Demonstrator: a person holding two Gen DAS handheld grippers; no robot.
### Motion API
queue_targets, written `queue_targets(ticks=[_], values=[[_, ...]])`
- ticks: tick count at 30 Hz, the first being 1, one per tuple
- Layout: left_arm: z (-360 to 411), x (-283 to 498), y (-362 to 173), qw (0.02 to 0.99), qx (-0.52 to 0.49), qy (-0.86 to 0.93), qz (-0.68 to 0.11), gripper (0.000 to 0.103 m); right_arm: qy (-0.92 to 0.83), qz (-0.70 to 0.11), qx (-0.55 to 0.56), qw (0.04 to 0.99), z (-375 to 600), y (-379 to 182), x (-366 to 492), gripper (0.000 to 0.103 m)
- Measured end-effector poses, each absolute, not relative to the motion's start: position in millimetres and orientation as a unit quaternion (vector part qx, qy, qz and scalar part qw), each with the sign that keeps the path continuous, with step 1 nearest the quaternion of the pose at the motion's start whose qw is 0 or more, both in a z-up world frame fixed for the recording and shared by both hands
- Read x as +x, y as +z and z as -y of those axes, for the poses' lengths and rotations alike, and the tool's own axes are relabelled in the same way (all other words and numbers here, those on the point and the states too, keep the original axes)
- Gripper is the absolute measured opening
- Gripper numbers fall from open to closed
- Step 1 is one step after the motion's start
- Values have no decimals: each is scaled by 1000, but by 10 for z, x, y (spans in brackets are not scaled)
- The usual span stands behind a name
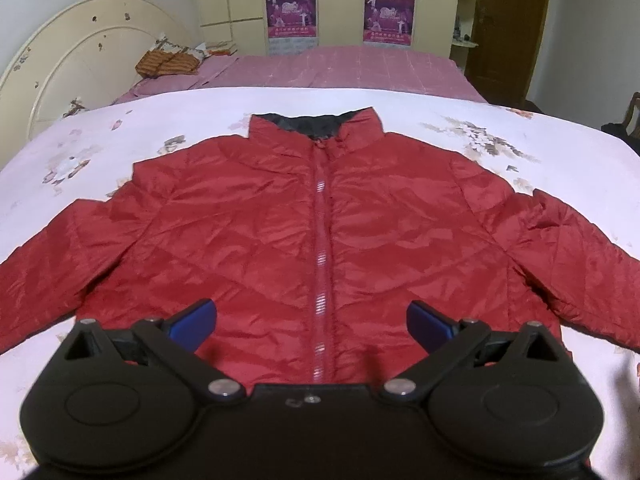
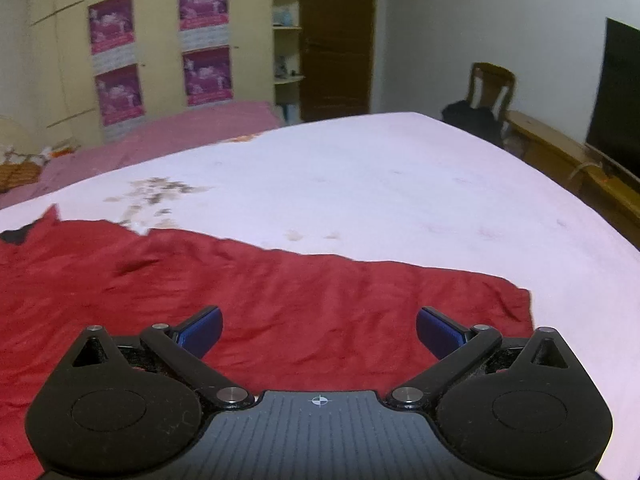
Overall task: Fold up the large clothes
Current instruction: 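Move the right tool toward the jacket sleeve cuff while the left tool approaches the hem, then grasp the sleeve cuff with the right tool and lift it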
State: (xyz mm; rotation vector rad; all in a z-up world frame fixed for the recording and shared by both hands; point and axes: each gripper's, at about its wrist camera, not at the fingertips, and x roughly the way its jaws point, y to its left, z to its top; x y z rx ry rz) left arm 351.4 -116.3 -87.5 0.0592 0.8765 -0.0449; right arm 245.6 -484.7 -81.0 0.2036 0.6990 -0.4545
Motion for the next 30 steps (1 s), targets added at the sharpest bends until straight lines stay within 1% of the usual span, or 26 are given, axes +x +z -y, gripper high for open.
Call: queue_targets(ticks=[2,11,13,22,27,28,29,30], values=[[1206,3543,-888,905,25,-29,-424,98,-235,-338,93,907,4963,-869,2457,102],[1404,3659,-929,904,50,-22,-424,98,-276,-339,101,894,5453,-1097,2400,102],[1427,3676,-938,903,51,-21,-426,98,-282,-345,110,888,5578,-1140,2397,79],[1465,3700,-950,903,62,-13,-425,96,-369,-357,127,849,6061,-1295,2232,79],[1447,3738,-976,899,63,-17,-433,89,-361,-372,172,838,6239,-1407,2120,78],[1437,3746,-981,898,63,-20,-434,87,-360,-369,180,838,6249,-1405,2096,75],[1429,3756,-988,898,63,-20,-436,87,-356,-366,184,840,6260,-1397,2081,69],[1418,3762,-996,897,64,-19,-437,87,-345,-360,194,845,6265,-1383,2059,53]])
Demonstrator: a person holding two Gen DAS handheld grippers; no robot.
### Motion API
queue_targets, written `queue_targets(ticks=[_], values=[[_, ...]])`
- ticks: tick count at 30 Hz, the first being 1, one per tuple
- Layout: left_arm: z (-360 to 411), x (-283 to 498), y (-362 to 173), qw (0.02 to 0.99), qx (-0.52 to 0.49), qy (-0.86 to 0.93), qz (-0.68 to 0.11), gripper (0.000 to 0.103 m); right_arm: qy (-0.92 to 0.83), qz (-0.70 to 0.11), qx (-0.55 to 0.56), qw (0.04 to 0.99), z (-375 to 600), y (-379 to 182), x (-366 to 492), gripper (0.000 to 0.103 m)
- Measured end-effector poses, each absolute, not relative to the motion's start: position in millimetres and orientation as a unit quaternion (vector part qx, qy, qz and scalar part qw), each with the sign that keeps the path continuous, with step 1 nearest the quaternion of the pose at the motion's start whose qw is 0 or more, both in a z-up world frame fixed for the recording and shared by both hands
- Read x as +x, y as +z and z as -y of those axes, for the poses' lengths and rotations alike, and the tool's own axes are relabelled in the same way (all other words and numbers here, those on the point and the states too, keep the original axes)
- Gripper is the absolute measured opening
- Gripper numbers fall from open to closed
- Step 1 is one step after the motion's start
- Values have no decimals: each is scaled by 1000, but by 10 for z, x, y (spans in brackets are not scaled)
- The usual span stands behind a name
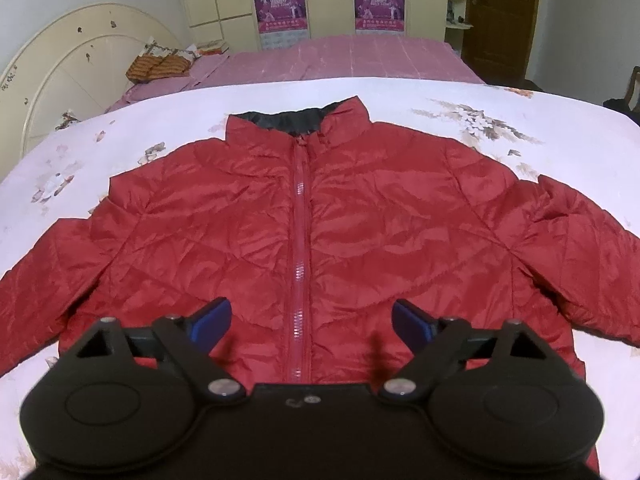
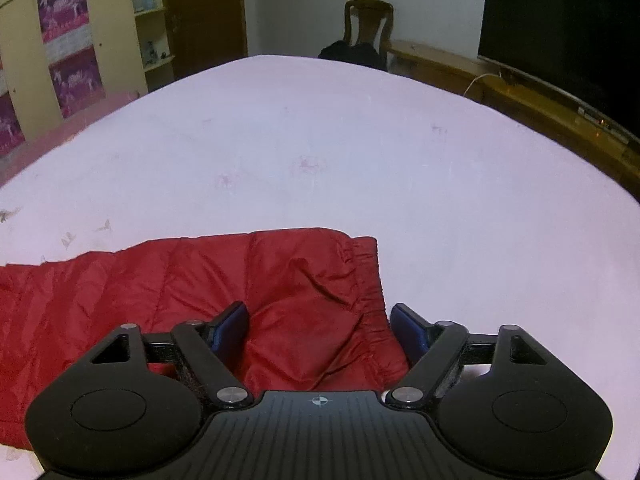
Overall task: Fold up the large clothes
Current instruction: 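Grasp the sleeve cuff with the right tool and lift it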
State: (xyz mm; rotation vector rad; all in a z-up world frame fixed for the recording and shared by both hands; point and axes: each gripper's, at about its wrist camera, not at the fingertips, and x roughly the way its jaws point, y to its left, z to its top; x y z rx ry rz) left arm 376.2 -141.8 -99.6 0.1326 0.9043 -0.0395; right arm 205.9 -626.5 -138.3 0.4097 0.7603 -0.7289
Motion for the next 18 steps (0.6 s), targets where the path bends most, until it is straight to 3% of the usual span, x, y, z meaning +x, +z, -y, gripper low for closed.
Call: queue_targets(ticks=[1,3,11,18], values=[[1410,3769,-1003,897,65,-18,-436,87,-338,-357,202,847,6260,-1357,2047,38],[1385,3789,-1014,896,67,-15,-439,85,-320,-355,211,853,6233,-1301,2052,17],[1122,3817,-917,900,55,-1,-432,83,-251,-304,201,897,5795,-776,2289,15],[717,3806,-785,909,41,-4,-414,83,-119,-279,170,938,4687,-332,2869,15]])
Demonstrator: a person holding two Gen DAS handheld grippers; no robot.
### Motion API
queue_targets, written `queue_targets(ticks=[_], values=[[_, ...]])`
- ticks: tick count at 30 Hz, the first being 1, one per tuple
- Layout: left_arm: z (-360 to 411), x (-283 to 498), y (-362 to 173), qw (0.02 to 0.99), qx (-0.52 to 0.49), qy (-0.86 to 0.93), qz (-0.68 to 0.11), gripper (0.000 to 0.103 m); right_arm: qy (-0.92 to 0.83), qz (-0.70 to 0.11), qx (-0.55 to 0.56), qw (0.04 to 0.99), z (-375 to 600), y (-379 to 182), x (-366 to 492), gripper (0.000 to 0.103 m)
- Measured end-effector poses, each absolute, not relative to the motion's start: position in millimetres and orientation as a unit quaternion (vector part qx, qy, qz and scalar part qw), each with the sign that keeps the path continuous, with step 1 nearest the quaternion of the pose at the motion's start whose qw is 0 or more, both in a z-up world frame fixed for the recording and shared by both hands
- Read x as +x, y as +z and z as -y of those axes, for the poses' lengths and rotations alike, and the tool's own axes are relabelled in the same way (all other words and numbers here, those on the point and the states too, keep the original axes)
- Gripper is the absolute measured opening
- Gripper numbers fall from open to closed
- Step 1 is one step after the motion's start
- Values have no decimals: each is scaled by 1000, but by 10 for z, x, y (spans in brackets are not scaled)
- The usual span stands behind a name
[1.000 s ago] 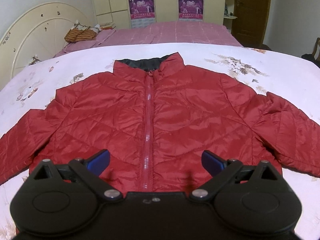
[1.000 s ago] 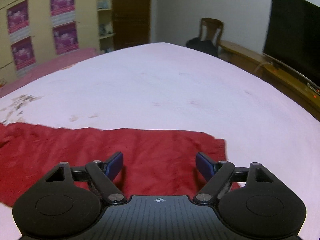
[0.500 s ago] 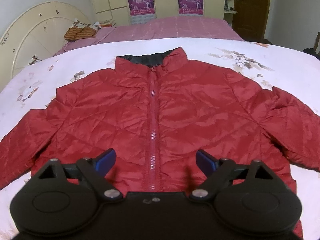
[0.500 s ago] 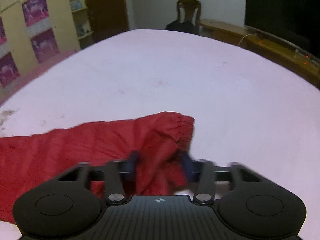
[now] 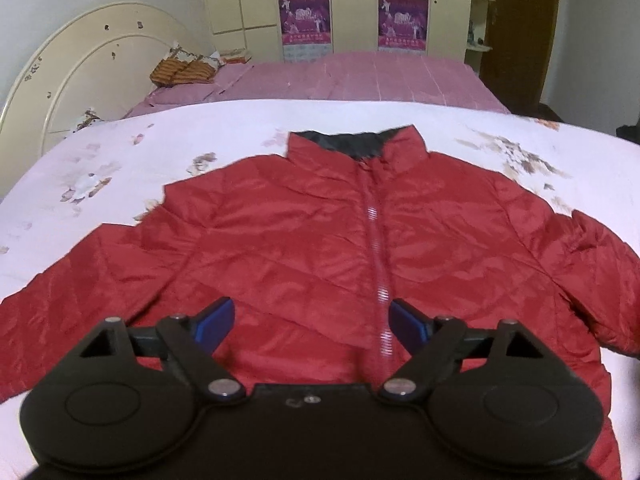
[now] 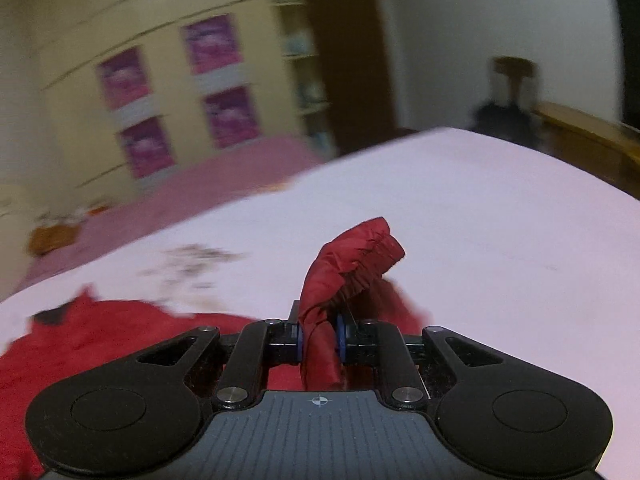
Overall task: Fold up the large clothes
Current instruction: 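Grasp the sleeve cuff with the right tool and lift it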
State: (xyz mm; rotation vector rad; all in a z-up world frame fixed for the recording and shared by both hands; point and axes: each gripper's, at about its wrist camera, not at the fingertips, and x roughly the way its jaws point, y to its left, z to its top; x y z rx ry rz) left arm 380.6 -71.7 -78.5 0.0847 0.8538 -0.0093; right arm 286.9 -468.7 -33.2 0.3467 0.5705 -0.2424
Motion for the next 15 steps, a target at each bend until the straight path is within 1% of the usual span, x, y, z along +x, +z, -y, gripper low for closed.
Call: queue_targets(ticks=[6,11,15], values=[[233,3805,-747,914,27,-3,-406,83,-9,-291,140,946,3505,-256,3393,14],[-167,3829,-718,915,16,8,-403,83,60,-319,133,937,2640,-395,3698,14],[-425,3874,-748,914,4,17,-406,83,101,-352,132,921,2104,-616,3907,15]])
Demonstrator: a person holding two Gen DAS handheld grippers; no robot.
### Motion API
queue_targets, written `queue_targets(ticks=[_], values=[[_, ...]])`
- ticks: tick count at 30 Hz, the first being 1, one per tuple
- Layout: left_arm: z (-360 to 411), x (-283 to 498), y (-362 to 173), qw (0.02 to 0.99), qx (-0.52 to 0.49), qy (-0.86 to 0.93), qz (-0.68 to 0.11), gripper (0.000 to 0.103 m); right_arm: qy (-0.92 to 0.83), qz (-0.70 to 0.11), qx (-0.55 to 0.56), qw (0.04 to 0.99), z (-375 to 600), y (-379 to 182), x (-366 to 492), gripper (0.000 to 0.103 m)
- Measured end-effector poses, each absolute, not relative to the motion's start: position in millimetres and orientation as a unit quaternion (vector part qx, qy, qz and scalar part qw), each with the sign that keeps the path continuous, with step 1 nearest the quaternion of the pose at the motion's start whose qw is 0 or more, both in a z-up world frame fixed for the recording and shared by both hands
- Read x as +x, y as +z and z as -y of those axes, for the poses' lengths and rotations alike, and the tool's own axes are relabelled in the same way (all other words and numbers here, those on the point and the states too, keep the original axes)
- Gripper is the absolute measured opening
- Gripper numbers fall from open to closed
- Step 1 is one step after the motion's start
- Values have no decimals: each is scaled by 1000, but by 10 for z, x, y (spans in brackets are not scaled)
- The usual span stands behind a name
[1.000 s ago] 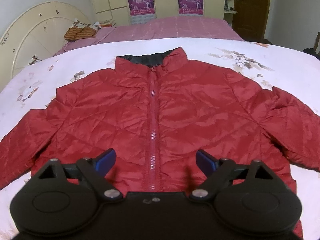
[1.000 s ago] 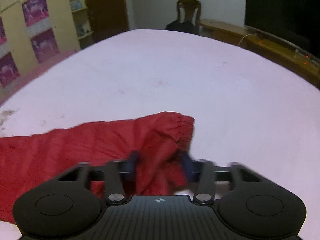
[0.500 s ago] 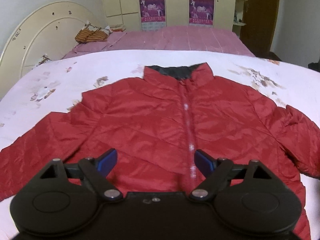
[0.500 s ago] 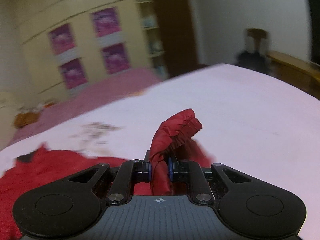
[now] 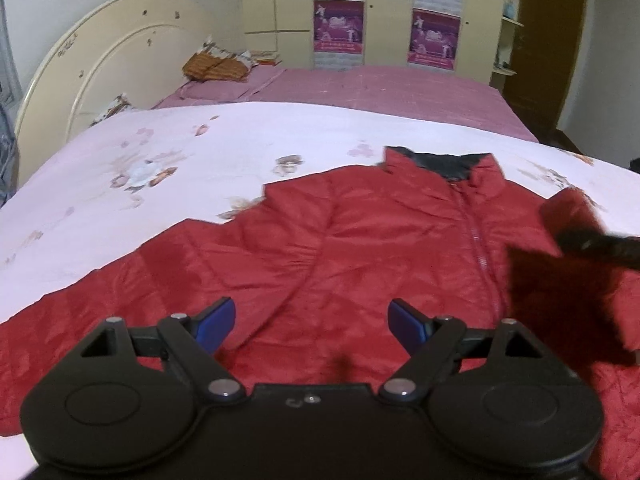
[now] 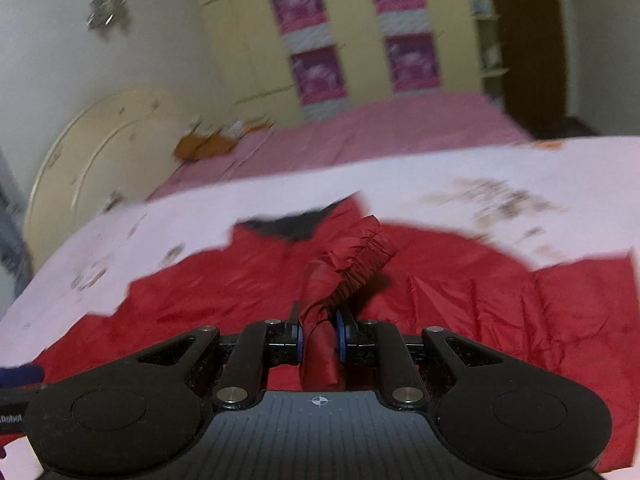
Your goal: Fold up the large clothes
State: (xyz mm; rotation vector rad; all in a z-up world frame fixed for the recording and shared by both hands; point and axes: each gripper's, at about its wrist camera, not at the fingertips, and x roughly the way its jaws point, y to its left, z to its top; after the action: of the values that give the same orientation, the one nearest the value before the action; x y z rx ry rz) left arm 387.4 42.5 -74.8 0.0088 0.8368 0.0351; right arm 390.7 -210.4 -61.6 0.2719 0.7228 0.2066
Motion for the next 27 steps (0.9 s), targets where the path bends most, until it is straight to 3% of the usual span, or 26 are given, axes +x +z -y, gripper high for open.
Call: queue_targets(ticks=[5,6,7,9,19,21,25,27], values=[[-581,3923,-789,911,-11,14,-411,84,131,-397,131,899,1681,-894,4000,15],[-589,3932,-793,911,-14,12,-412,86,135,-401,129,897,1635,-942,4016,20],[-589,3938,-795,911,-18,8,-411,88,136,-404,130,895,1609,-961,4024,45],[-564,3946,-799,912,-24,-2,-410,91,130,-393,135,900,1603,-942,3990,85],[33,4179,-1084,890,-17,-87,-446,94,62,-346,114,929,2258,-627,3659,85],[136,4256,-1192,887,-13,-91,-453,81,40,-338,113,933,2442,-580,3565,85],[251,4352,-1406,881,-6,-101,-462,33,4,-328,115,938,2779,-524,3414,85],[265,4342,-1425,885,-7,-99,-455,27,-13,-324,114,939,2918,-519,3365,85]])
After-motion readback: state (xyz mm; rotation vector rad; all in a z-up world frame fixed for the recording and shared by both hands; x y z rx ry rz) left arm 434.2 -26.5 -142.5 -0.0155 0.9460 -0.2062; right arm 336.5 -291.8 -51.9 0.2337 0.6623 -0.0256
